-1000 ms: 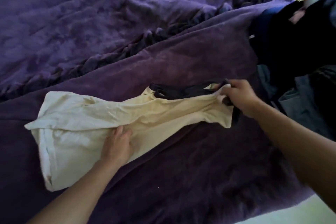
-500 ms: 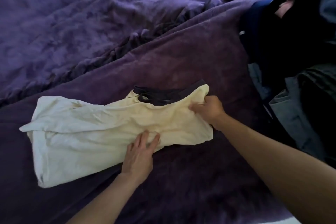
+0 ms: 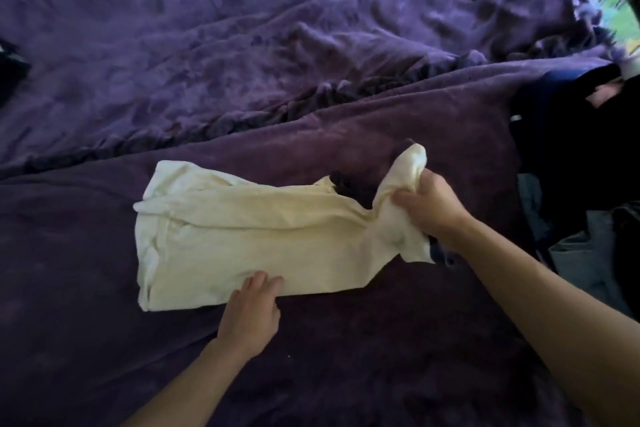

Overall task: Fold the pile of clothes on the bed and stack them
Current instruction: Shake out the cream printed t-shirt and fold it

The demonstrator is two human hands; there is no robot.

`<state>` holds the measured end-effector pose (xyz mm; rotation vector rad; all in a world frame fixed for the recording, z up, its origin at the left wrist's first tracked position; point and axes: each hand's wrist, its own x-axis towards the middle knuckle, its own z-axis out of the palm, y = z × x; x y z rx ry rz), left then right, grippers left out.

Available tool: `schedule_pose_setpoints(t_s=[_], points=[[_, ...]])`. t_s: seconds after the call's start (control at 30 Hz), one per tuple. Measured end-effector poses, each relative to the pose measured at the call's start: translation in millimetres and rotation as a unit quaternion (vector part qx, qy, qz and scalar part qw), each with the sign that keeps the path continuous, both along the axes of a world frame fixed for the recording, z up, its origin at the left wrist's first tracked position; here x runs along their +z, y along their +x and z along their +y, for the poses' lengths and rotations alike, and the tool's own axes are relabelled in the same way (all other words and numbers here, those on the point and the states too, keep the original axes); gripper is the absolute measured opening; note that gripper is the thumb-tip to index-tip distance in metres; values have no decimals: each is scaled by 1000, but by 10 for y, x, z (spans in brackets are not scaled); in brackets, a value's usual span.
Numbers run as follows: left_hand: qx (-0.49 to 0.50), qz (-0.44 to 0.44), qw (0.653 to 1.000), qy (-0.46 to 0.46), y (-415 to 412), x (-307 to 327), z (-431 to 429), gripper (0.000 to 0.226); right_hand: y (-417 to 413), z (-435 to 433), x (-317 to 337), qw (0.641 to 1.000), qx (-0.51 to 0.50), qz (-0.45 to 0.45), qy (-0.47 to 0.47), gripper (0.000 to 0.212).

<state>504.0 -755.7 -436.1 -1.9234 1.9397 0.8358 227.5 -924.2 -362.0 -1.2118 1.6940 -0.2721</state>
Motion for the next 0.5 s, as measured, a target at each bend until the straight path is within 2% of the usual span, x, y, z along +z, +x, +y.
schedule_pose_setpoints(t_s=[0.1,0.13,0.2,0.23,0.27,0.33,0.37,0.43,0.5], points=[[63,12,998,-29,166,36,52,37,736,-67,-114,993,86,80,20,38],[82,20,996,-35,207,48,70,37,968,-36,-180,991,111,59,48,46],[105,25,993,-44,260,67,85,37,1293,79,-271,980,86,-69,165,61],[112,27,992,-50,272,77,78,37,1340,134,-319,970,52,-123,202,60],[119,30,991,-60,271,89,60,37,1315,174,-377,970,24,-144,195,51],[131,45,986,-94,232,120,16,38,1107,209,-474,990,-31,-100,91,26],[130,57,983,-115,192,130,-16,42,949,215,-521,997,-47,-42,40,18],[102,75,980,-156,80,123,-110,51,634,239,-609,994,-38,100,-10,20],[58,73,983,-160,-36,55,-207,54,449,284,-720,987,-29,157,7,33]])
